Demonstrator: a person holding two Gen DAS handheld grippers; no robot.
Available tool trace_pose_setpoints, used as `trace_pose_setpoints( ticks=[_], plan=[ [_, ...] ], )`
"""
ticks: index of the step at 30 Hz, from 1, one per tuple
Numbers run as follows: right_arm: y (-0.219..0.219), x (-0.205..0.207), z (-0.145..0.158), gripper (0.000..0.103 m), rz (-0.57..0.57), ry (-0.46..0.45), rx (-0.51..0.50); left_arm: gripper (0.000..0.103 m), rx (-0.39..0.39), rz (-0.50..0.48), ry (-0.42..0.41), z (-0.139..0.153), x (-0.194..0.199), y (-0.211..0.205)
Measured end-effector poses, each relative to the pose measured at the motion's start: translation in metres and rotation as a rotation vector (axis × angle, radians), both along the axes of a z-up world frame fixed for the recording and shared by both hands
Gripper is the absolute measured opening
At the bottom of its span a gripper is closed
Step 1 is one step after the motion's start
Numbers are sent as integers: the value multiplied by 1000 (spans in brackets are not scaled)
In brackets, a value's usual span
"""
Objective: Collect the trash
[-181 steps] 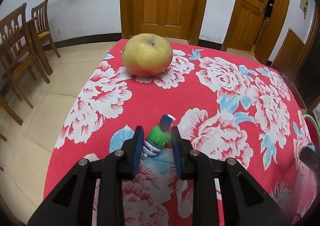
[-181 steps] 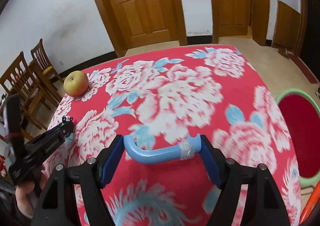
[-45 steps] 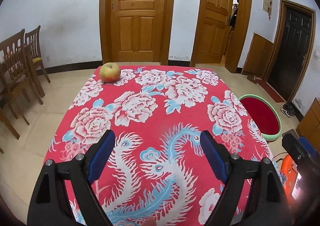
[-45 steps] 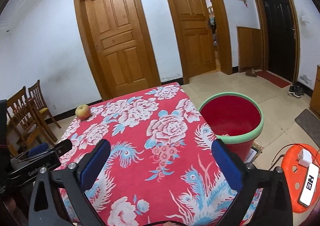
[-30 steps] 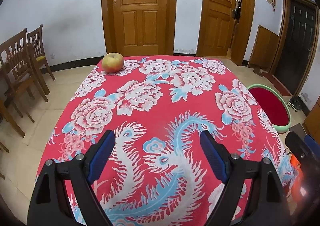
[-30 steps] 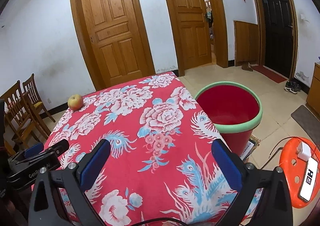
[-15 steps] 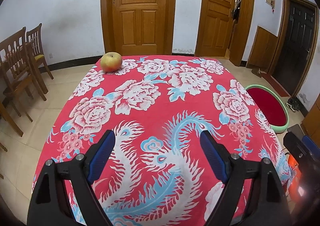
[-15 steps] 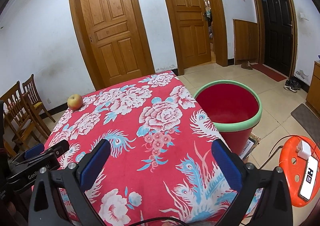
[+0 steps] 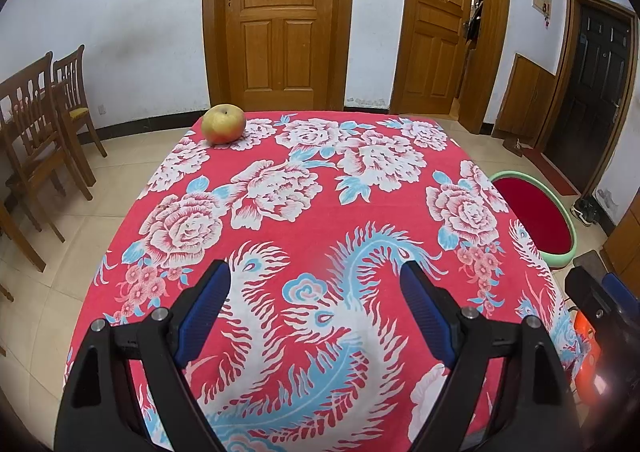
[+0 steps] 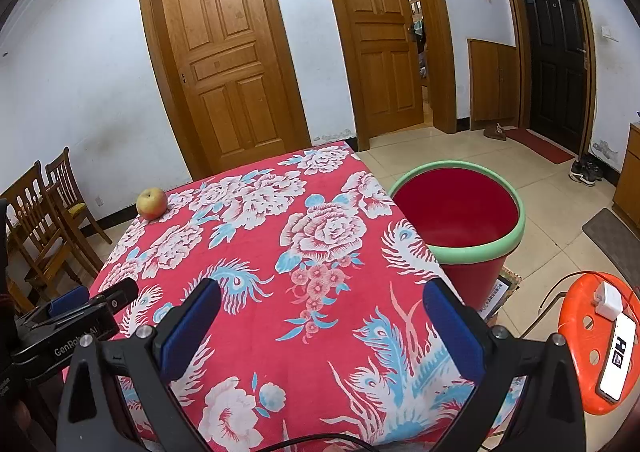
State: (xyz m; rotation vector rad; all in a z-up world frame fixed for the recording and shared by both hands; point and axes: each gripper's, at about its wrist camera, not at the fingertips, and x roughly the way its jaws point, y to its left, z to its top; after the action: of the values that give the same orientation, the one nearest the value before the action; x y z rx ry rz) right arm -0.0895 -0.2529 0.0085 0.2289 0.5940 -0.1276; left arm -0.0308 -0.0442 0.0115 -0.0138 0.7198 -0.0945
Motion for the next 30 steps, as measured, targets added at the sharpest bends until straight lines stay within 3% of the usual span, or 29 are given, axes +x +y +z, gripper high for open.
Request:
trace_pose_setpoints(
  ticks=[30],
  plan=[
    [0, 0, 1, 103, -1, 0, 0, 86, -4, 0, 0, 2, -2, 0]
  ],
)
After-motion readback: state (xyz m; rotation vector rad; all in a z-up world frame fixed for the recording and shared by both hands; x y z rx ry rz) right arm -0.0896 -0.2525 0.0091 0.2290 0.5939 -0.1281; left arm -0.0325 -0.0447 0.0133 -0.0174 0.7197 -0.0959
